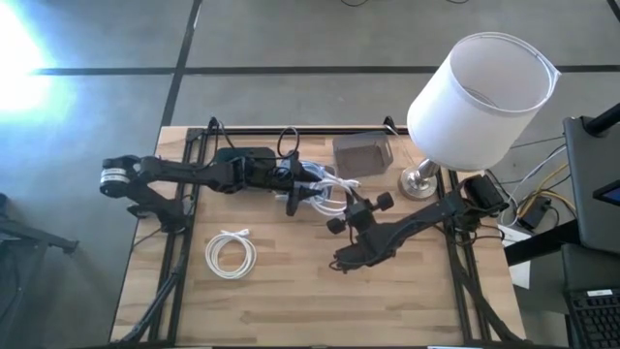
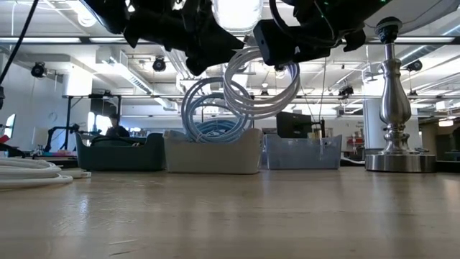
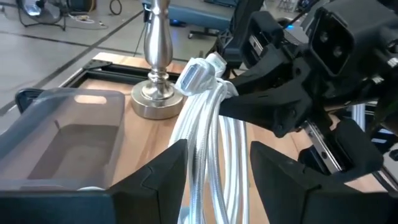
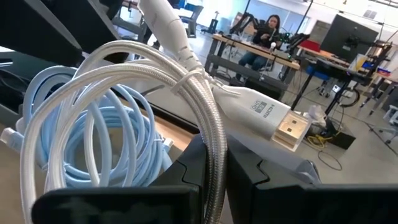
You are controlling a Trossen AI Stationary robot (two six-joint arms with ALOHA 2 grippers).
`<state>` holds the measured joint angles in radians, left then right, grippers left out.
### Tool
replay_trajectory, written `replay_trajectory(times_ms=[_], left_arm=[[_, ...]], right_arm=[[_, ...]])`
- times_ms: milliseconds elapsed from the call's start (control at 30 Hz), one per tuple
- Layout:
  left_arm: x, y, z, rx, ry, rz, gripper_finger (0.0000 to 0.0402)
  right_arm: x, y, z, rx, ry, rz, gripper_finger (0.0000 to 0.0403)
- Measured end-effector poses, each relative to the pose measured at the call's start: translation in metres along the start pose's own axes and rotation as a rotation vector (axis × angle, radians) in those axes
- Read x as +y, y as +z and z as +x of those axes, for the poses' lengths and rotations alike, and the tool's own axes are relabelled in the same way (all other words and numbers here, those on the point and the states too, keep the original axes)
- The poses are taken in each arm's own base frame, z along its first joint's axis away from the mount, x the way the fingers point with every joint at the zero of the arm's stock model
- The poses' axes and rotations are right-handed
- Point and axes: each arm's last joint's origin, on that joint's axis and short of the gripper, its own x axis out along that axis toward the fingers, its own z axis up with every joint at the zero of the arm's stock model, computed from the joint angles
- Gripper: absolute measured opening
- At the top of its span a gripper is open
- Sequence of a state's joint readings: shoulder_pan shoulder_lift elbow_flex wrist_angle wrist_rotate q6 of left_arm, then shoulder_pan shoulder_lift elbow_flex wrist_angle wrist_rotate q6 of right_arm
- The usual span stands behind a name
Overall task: Pick & Place USB Port
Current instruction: Put the right white charger cable into the black bin
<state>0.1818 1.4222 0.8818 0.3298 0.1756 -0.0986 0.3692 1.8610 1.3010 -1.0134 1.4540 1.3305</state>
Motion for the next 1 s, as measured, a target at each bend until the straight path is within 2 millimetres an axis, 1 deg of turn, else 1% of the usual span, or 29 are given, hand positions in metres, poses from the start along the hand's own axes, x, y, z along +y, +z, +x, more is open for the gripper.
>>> replay_trajectory(times_ms=[367,700,1000], left_arm=[[-0.001,0.013,0.0,-0.04,0.014,0.066,0.0181],[0.001,-0.006,0.0,0.054,0.02,0.035,0.0181],[0.001,-0.007,0.0,0.054,0.016,0.029,0.0177]], right_arm=[[0.001,0.0,-0.001,0.01,0.007,0.001,0.0029],[0.001,0.0,-0.002,0.009,0.008,0.003,0.0029],[0.002,0.0,-0.001,0.009,0.01,0.024,0.003]])
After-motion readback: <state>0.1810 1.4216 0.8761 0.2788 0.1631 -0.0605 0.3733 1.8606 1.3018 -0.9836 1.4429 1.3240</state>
